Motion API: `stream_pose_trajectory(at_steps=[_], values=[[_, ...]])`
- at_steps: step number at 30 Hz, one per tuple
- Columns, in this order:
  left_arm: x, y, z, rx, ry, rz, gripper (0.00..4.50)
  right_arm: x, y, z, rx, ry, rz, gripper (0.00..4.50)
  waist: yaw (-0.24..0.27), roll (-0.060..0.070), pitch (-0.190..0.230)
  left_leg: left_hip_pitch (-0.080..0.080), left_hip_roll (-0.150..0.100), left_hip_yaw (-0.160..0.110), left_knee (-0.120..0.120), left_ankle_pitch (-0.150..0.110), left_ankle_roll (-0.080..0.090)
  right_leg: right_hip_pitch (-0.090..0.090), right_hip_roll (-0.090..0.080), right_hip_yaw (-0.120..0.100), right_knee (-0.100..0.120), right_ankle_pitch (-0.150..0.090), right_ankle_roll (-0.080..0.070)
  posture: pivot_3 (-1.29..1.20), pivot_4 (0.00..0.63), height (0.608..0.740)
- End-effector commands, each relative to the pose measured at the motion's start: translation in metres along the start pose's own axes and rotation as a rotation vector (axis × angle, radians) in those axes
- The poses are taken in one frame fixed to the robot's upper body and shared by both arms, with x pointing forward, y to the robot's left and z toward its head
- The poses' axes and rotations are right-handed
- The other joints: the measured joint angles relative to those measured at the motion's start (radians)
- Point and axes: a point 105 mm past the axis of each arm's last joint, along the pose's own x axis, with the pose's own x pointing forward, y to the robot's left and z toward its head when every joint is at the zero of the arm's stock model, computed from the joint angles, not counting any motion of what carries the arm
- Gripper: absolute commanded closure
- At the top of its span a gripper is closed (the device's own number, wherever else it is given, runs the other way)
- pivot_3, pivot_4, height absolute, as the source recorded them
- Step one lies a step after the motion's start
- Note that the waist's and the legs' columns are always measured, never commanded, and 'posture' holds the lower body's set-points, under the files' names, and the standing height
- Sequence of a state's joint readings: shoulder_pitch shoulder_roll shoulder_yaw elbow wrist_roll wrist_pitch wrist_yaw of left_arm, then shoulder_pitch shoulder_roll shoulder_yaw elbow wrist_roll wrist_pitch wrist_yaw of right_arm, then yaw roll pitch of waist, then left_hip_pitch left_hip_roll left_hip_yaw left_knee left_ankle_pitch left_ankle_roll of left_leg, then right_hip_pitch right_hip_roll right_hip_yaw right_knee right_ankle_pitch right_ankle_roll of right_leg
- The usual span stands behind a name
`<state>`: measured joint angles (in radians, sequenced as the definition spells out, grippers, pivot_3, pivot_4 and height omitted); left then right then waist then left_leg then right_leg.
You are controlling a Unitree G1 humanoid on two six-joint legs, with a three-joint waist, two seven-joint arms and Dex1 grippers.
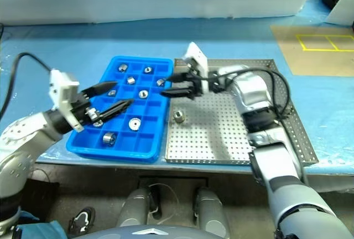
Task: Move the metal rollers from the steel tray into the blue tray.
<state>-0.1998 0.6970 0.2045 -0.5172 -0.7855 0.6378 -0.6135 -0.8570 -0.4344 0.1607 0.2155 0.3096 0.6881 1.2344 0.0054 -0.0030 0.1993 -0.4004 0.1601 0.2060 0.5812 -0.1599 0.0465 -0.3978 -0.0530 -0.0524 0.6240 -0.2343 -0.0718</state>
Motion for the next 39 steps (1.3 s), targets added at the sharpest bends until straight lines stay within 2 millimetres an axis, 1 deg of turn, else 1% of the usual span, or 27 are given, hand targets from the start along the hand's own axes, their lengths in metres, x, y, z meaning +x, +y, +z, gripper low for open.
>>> stream_pose_trajectory(at_steps=[1,2,4,7,9,10,13,15,19,21,25,29,33,36,39], values=[[0.016,-0.010,0.000,-0.001,0.009,-0.149,0.19,-0.006,0.012,-0.005,-0.061,0.016,-0.003,1.18,-0.017,0.000,0.000,-0.001,0.000,0.000,0.000,0.000,0.000,-0.001,0.000,0.000,0.000,0.000,0.000,-0.42,0.150,0.740],[0.019,-0.012,-0.003,-0.007,0.026,-0.192,0.19,-0.005,0.012,-0.014,-0.041,0.026,-0.020,1.18,-0.026,0.000,0.000,-0.001,0.000,0.000,0.000,0.000,0.000,-0.001,0.000,0.000,0.000,0.000,0.000,-0.44,0.150,0.740],[0.022,-0.013,-0.006,-0.010,0.047,-0.239,0.19,0.000,0.014,-0.023,-0.013,0.032,-0.030,1.18,-0.044,0.000,0.000,-0.001,0.001,0.000,0.000,-0.002,0.003,-0.001,0.001,0.001,0.000,0.000,-0.001,-0.46,0.150,0.740],[0.020,-0.011,-0.006,-0.023,0.058,-0.275,0.19,0.014,0.018,-0.035,-0.001,0.042,-0.021,1.18,-0.069,0.000,0.000,-0.001,0.003,0.000,0.001,-0.002,0.004,-0.002,0.003,0.001,0.000,0.001,-0.002,-0.49,0.150,0.740],[0.016,-0.009,-0.006,-0.025,0.068,-0.288,0.19,0.024,0.016,-0.042,0.004,0.048,-0.032,1.18,-0.079,0.000,0.000,-0.001,0.003,0.000,0.001,-0.002,0.003,-0.002,0.004,0.001,0.000,0.001,-0.002,-0.49,0.150,0.740],[0.014,-0.008,-0.007,-0.025,0.075,-0.293,0.19,0.028,0.015,-0.044,0.012,0.048,-0.038,1.18,-0.082,0.000,0.000,-0.001,0.004,0.000,0.001,-0.002,0.003,-0.002,0.004,0.000,0.000,0.001,-0.002,-0.49,0.150,0.740],[0.003,-0.002,-0.009,-0.010,0.110,-0.279,0.19,0.045,0.010,-0.041,0.076,-0.007,-0.041,1.18,-0.088,0.001,0.000,-0.001,0.004,0.000,0.003,-0.002,0.003,-0.001,0.004,0.000,0.000,0.001,-0.003,-0.47,0.150,0.740],[-0.003,0.003,-0.009,-0.006,0.115,-0.254,0.19,0.056,0.008,-0.044,0.071,-0.005,-0.040,1.18,-0.089,0.001,0.000,-0.002,0.004,0.000,0.004,-0.002,0.004,-0.001,0.004,0.000,0.000,0.001,-0.003,-0.45,0.150,0.740],[-0.012,0.004,-0.009,-0.002,0.121,-0.214,0.19,0.067,0.000,-0.052,0.068,0.009,-0.073,1.18,-0.087,0.001,0.000,-0.004,0.004,0.000,0.006,-0.003,0.005,-0.001,0.004,0.000,0.000,0.001,-0.003,-0.41,0.150,0.740],[-0.015,0.002,-0.010,-0.004,0.123,-0.206,0.19,0.068,-0.004,-0.053,0.061,0.009,-0.082,1.18,-0.079,0.001,0.000,-0.004,0.004,0.000,0.006,-0.003,0.005,-0.001,0.003,0.000,0.000,0.001,-0.003,-0.40,0.150,0.740],[-0.021,-0.003,-0.014,-0.009,0.126,-0.173,0.19,0.065,-0.013,-0.057,0.034,0.016,-0.118,1.18,-0.072,0.001,0.000,-0.003,0.005,0.000,0.007,-0.003,0.005,-0.001,0.003,0.000,0.001,0.001,-0.003,-0.38,0.150,0.740],[-0.024,-0.006,-0.015,-0.014,0.126,-0.159,0.19,0.062,-0.015,-0.062,0.033,0.028,-0.114,1.18,-0.069,0.001,0.000,-0.003,0.005,0.000,0.007,-0.003,0.005,0.000,0.003,-0.001,0.001,0.002,-0.003,-0.37,0.150,0.740],[-0.025,-0.008,-0.016,-0.019,0.128,-0.155,0.19,0.055,-0.008,-0.079,-0.004,0.097,-0.055,1.18,-0.067,0.001,0.000,-0.003,0.005,0.000,0.009,-0.004,0.006,0.001,0.003,-0.001,0.001,0.002,-0.003,-0.37,0.150,0.740],[-0.027,-0.009,-0.015,-0.021,0.131,-0.158,0.19,0.047,-0.005,-0.090,0.042,0.131,-0.017,1.18,-0.064,0.001,0.000,-0.002,0.006,0.000,0.011,-0.004,0.007,0.002,0.003,-0.001,0.001,0.002,-0.003,-0.37,0.150,0.740],[-0.028,-0.009,-0.015,-0.021,0.134,-0.160,0.19,0.041,-0.004,-0.100,0.036,0.171,-0.005,1.18,-0.062,0.001,0.000,-0.002,0.006,0.000,0.012,-0.005,0.007,0.003,0.003,-0.001,0.001,0.002,-0.003,-0.37,0.150,0.740]])
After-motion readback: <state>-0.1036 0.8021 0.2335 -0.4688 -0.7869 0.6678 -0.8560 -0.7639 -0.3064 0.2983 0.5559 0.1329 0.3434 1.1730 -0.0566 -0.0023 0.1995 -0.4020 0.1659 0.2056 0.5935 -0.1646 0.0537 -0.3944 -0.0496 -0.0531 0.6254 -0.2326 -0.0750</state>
